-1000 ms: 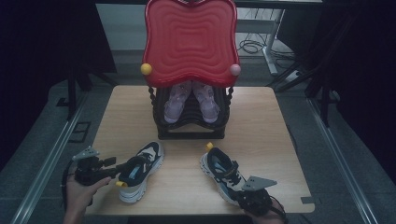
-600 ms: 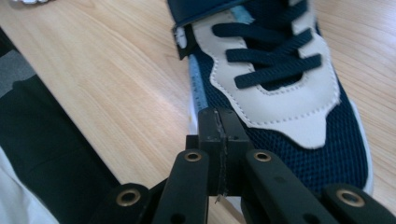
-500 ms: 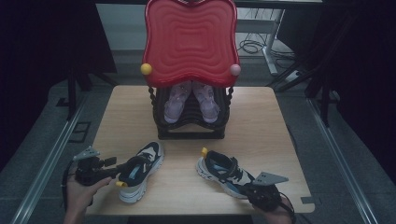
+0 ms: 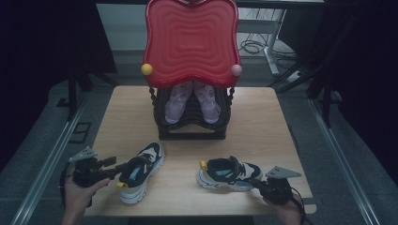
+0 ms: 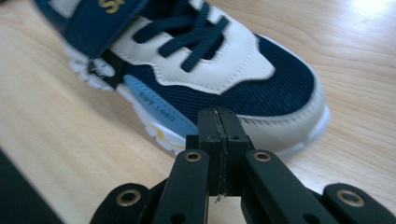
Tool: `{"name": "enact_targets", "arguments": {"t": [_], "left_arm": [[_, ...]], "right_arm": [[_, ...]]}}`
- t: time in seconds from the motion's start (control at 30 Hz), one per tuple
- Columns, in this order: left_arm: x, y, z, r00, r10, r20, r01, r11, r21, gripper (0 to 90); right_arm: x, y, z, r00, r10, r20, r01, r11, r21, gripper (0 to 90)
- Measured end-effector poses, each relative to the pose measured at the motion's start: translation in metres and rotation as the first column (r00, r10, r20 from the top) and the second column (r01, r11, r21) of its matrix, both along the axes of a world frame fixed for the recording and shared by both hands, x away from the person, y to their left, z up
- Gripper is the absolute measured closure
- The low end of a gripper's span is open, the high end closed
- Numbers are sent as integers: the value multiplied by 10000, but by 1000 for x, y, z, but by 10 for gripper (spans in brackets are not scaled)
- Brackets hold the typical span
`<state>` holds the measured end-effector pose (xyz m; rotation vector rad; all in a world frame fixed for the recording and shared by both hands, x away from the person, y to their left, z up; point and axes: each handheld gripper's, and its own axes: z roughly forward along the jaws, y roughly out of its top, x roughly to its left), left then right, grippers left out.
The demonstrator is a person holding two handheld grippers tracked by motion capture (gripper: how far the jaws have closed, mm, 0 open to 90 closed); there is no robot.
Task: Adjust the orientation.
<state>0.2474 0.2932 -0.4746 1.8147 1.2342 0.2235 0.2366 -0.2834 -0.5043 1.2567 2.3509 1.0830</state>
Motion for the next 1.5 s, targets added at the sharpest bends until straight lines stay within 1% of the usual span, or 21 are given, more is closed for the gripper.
{"name": "enact_targets", "arguments": {"t": [0.23, 0.4, 0.53, 0.67, 0.8, 0.97, 1.17, 1.37, 1.5], "left_arm": [[-2, 6, 2, 9996, 248, 147, -247, 9997, -63, 381], [-2, 7, 3, 9993, 308, 201, -306, 9995, -112, 382], [-2, 7, 3, 9994, 293, 169, -291, 9995, -99, 382], [-2, 7, 3, 9993, 317, 174, -315, 9994, -106, 382], [-2, 7, 3, 9993, 350, 160, -348, 9993, -106, 383], [-2, 6, 2, 9993, 347, 132, -346, 9994, -71, 383], [-2, 6, 1, 9993, 339, 126, -338, 9994, -73, 382], [-1, 6, 1, 9994, 325, 74, -325, 9995, -53, 382], [-1, 5, 1, 9994, 324, 72, -324, 9995, -40, 382]], "right_arm": [[9, -5, -1, 9998, -202, -17, 202, 9997, 121, 895], [14, -9, -1, 9993, -378, -6, 378, 9991, 184, 895], [19, -9, -1, 9992, -391, -2, 391, 9991, 160, 894], [28, -12, -1, 9992, -408, -53, 409, 9989, 231, 894], [38, -12, -1, 9991, -420, -83, 421, 9989, 191, 894], [50, -13, -2, 9988, -449, -210, 456, 9984, 349, 894], [62, -11, -3, 9984, -490, -264, 498, 9983, 317, 894], [72, -9, -4, 9986, -497, -207, 503, 9982, 316, 894], [79, -5, -4, 9991, -399, -169, 403, 9988, 288, 894]]}}
